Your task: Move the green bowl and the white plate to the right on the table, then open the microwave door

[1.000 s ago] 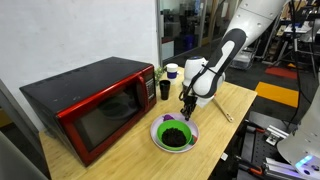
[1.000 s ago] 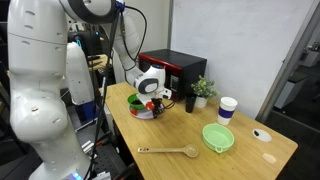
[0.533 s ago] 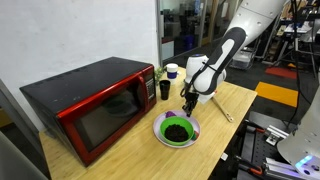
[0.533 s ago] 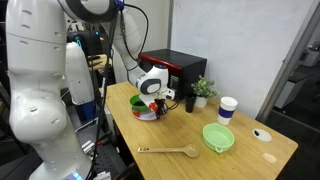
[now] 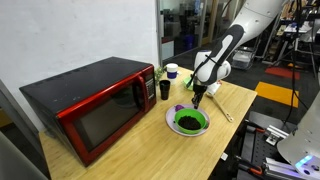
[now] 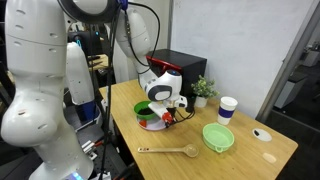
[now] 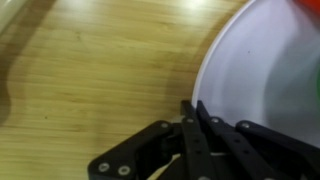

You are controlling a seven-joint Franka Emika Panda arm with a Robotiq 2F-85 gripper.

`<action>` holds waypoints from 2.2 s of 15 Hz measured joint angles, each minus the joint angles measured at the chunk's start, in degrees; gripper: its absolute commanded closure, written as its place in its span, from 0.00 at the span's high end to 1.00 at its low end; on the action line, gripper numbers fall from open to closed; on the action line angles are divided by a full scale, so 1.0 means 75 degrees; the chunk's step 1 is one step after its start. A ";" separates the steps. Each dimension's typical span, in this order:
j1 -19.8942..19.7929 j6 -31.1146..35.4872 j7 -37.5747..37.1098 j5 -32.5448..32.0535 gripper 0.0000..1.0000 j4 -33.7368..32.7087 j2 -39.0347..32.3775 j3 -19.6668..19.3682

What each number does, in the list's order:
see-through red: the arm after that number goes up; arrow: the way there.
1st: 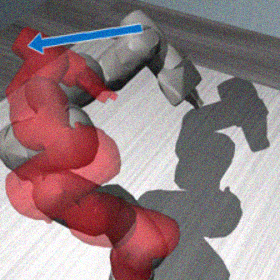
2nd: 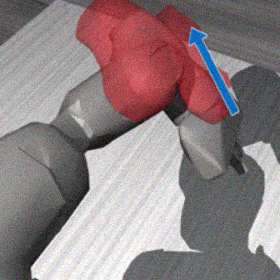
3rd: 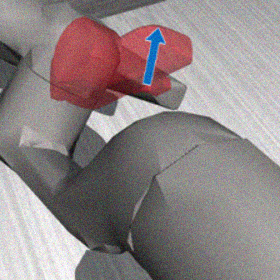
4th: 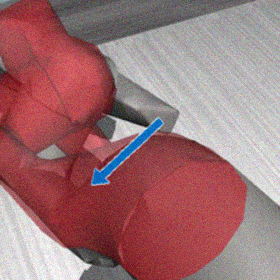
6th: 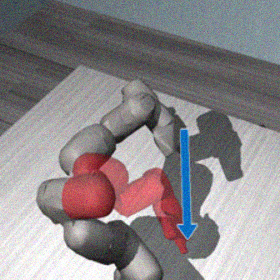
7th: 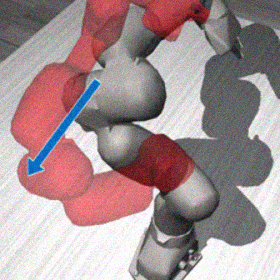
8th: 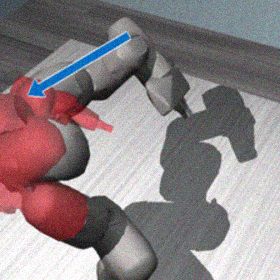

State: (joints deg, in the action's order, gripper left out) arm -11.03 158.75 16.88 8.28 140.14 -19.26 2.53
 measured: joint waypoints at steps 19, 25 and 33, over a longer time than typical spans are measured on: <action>-0.0960 -0.0843 0.1112 -0.0227 0.01 -0.1906 -0.1049 -0.0556; -0.0963 -0.1030 0.1091 -0.0334 0.37 -0.2527 -0.1402 -0.0756; -0.0954 -0.1030 0.1007 -0.0620 0.93 -0.2720 -0.1579 -0.0778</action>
State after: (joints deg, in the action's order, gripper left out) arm -18.18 151.02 24.43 3.63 119.74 -31.10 -3.31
